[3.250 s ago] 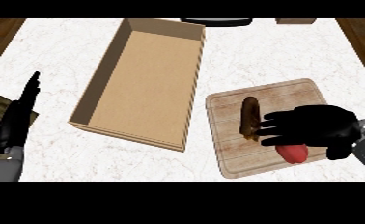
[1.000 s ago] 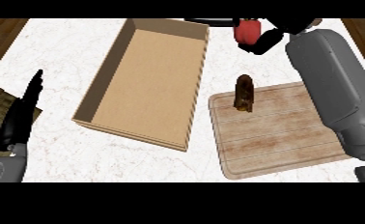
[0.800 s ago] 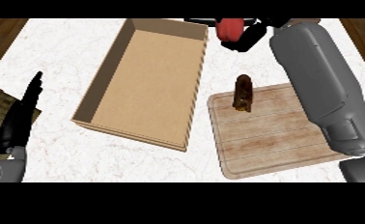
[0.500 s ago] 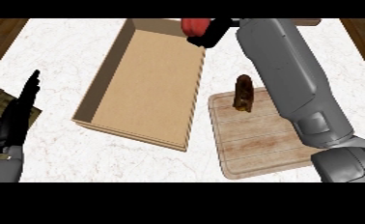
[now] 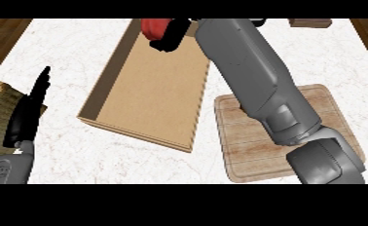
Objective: Pick the bell pepper from the cutting board and place it in the cardboard box
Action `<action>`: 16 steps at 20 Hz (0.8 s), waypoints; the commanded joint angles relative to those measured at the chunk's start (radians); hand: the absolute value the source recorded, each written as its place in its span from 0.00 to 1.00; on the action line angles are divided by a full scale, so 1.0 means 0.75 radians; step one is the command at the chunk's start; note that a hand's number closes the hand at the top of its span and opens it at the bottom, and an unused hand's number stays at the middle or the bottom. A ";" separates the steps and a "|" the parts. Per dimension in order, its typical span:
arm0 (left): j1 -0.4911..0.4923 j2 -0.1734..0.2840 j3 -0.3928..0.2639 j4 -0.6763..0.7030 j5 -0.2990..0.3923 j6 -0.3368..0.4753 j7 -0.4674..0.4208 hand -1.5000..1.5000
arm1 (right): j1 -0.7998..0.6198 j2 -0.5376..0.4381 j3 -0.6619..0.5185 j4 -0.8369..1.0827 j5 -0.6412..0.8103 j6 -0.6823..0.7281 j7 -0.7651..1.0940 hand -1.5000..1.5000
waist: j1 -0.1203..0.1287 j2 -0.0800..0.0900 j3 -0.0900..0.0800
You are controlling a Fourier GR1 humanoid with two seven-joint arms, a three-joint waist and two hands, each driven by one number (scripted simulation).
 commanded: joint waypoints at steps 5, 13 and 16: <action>-0.045 -0.003 -0.014 0.002 -0.009 -0.031 0.000 0.50 | -0.021 0.020 0.260 0.201 -0.201 -0.188 0.011 1.00 | 0.066 0.009 -0.001; -0.145 -0.034 -0.048 0.050 -0.024 -0.045 0.004 0.50 | -0.056 0.020 0.317 0.303 -0.354 -0.184 0.211 0.00 | 0.112 0.024 -0.003; -0.135 -0.041 -0.078 0.057 -0.062 -0.034 -0.015 0.50 | -0.023 0.020 0.334 0.327 -0.399 -0.196 0.174 0.00 | 0.138 0.037 -0.002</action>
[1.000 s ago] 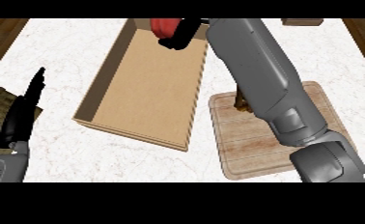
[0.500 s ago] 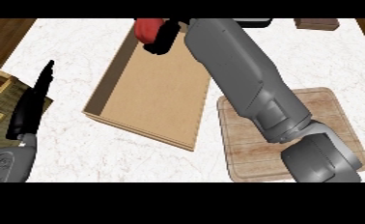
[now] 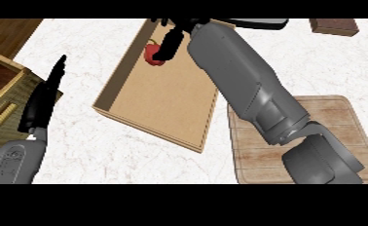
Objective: Pick the bell pepper from the cutting board and place it in the cardboard box
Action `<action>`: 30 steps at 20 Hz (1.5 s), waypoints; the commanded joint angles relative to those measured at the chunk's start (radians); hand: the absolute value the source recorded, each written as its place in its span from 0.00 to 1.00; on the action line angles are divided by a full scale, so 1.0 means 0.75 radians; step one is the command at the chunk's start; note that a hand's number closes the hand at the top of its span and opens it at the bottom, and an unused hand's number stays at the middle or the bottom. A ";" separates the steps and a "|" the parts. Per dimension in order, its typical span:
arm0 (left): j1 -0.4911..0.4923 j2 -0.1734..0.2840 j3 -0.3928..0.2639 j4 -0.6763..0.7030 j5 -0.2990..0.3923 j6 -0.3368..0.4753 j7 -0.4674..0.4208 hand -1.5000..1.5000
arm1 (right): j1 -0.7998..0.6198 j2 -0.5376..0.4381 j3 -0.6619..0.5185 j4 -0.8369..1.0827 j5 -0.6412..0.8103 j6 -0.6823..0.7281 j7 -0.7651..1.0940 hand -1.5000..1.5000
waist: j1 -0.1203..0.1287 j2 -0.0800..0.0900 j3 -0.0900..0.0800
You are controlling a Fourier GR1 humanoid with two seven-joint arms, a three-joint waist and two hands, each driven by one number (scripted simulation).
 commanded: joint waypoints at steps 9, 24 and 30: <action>-0.037 0.009 0.017 0.024 0.013 -0.028 -0.008 0.50 | 0.049 0.000 0.029 -0.050 -0.263 -0.133 -0.133 0.00 | 0.017 0.003 0.002; 0.063 0.010 0.075 0.042 0.006 0.024 -0.037 0.50 | 0.010 -0.189 -0.284 0.108 -0.537 0.049 -0.342 0.00 | -0.106 -0.010 0.004; 0.055 0.009 0.071 -0.039 0.021 0.002 0.015 0.50 | 0.060 -0.405 -0.312 0.199 -0.527 0.190 -0.415 0.00 | -0.095 -0.004 0.006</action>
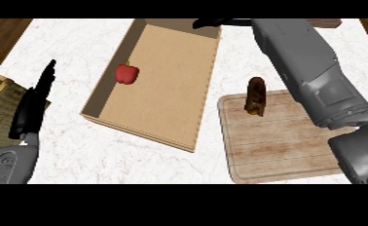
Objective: Pick the bell pepper from the cutting board and place it in the cardboard box
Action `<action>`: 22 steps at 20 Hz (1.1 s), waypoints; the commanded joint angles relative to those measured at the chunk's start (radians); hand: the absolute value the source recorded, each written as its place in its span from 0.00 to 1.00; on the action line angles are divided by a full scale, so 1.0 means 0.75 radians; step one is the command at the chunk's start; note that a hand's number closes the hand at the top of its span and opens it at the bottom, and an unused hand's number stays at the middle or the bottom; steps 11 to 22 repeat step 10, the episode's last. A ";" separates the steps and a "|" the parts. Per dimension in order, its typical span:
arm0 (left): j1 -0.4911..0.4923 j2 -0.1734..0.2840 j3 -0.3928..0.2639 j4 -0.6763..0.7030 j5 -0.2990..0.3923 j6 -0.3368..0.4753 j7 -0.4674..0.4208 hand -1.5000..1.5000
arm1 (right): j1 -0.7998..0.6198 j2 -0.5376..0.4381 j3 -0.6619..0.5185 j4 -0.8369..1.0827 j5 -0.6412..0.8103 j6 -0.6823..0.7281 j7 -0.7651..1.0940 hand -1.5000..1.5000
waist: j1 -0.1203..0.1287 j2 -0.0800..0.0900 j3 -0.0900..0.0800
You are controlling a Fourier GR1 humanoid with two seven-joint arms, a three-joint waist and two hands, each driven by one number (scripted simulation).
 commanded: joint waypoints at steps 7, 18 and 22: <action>0.021 0.014 0.017 -0.003 -0.002 -0.011 0.006 0.50 | 0.086 -0.315 0.011 0.085 0.058 0.306 -0.167 0.00 | -0.004 0.006 0.002; 0.018 -0.012 0.005 -0.009 0.002 -0.006 -0.013 0.50 | 0.060 -0.405 0.034 0.106 0.089 0.408 -0.156 0.00 | 0.011 0.015 0.002; 0.018 -0.012 0.005 -0.009 0.002 -0.006 -0.013 0.50 | 0.060 -0.405 0.034 0.106 0.089 0.408 -0.156 0.00 | 0.011 0.015 0.002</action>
